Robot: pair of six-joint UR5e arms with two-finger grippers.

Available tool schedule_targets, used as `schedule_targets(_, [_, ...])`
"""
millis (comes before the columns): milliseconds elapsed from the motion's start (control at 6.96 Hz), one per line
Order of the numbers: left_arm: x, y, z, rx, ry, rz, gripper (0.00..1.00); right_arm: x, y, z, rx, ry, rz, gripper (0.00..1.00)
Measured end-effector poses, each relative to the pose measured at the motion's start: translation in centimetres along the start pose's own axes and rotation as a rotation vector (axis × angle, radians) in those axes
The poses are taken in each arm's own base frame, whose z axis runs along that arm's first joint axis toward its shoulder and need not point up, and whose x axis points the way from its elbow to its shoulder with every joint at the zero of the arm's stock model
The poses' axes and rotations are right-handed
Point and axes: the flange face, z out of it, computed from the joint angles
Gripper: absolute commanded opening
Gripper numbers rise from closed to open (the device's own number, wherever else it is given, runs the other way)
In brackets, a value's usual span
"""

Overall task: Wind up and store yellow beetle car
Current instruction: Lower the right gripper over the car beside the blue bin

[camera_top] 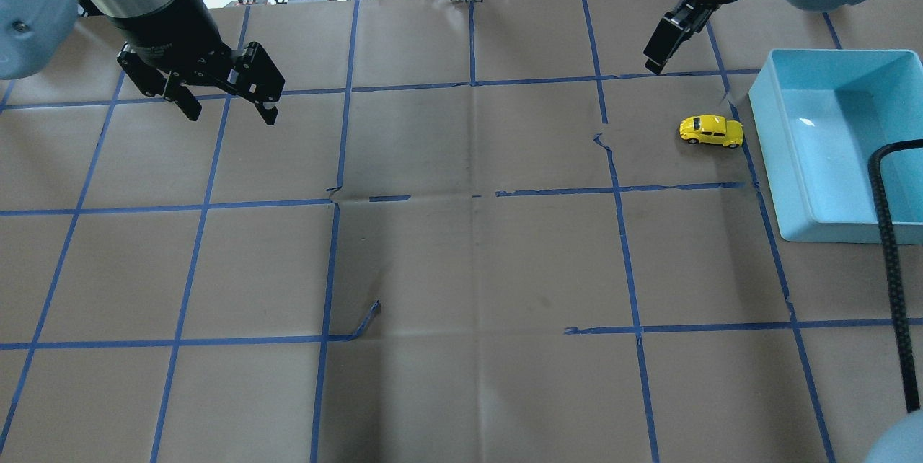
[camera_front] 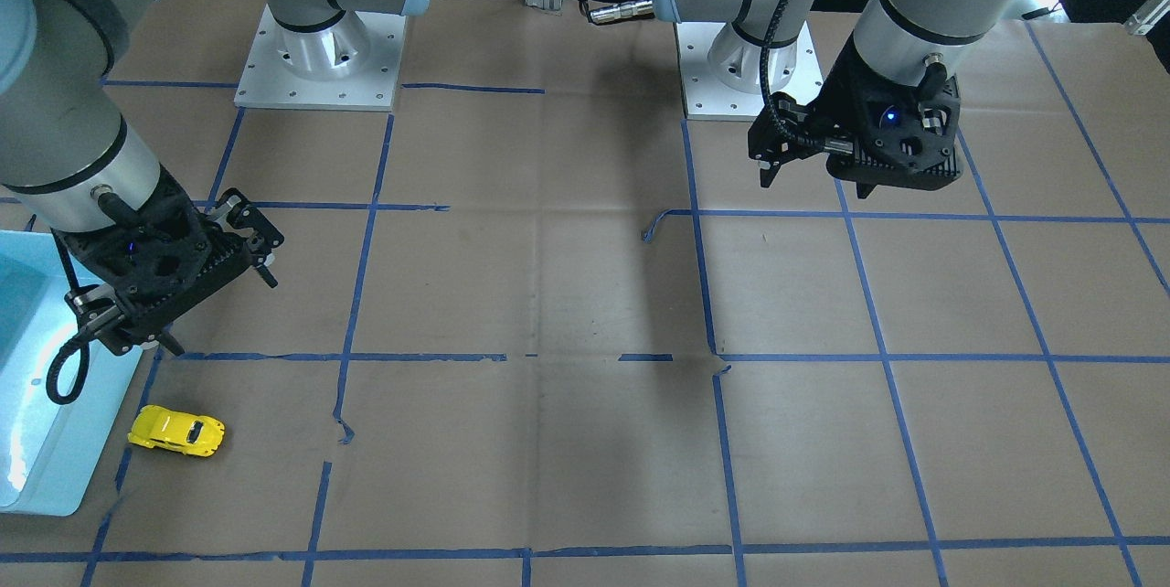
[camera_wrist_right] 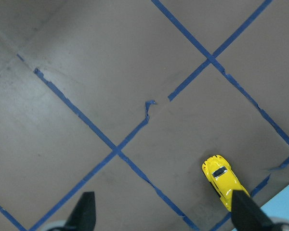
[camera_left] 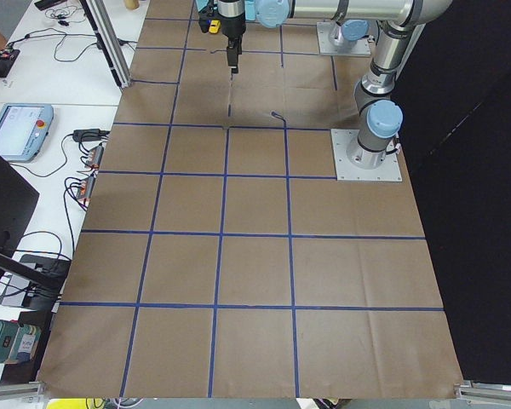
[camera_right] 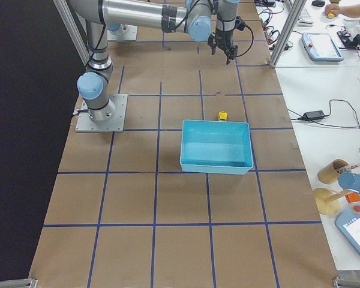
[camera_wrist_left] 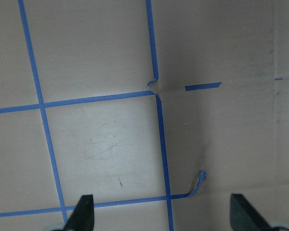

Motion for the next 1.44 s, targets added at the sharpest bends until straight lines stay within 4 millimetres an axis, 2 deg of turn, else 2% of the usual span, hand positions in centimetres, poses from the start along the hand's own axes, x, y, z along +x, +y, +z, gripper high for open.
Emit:
schedule_targets(287, [-0.1, 0.0, -0.1, 0.005, -0.001, 0.003, 1.0, 4.8, 4.8, 4.2, -0.002, -0.006, -0.119, 1.0])
schedule_targets(431, [-0.1, 0.0, -0.2, 0.009, -0.001, 0.004, 1.0, 6.7, 6.7, 7.0, 0.01, 0.029, -0.189, 1.0])
schedule_targets(574, [-0.1, -0.2, -0.2, 0.011, -0.001, 0.003, 1.0, 8.0, 7.6, 10.1, 0.015, 0.051, -0.238, 1.0])
schedule_targets(862, [-0.2, -0.3, -0.1, 0.012, 0.0, 0.003, 1.0, 10.0, 8.6, 14.7, 0.014, 0.059, -0.324, 1.0])
schedule_targets(1149, [-0.2, -0.4, -0.1, 0.012, 0.0, 0.003, 1.0, 12.5, 9.5, 18.7, 0.018, 0.066, -0.364, 1.0])
schedule_targets(1436, [-0.2, -0.4, -0.1, 0.012, 0.001, 0.004, 1.0, 13.3, 9.7, 21.0, 0.013, 0.061, -0.386, 1.0])
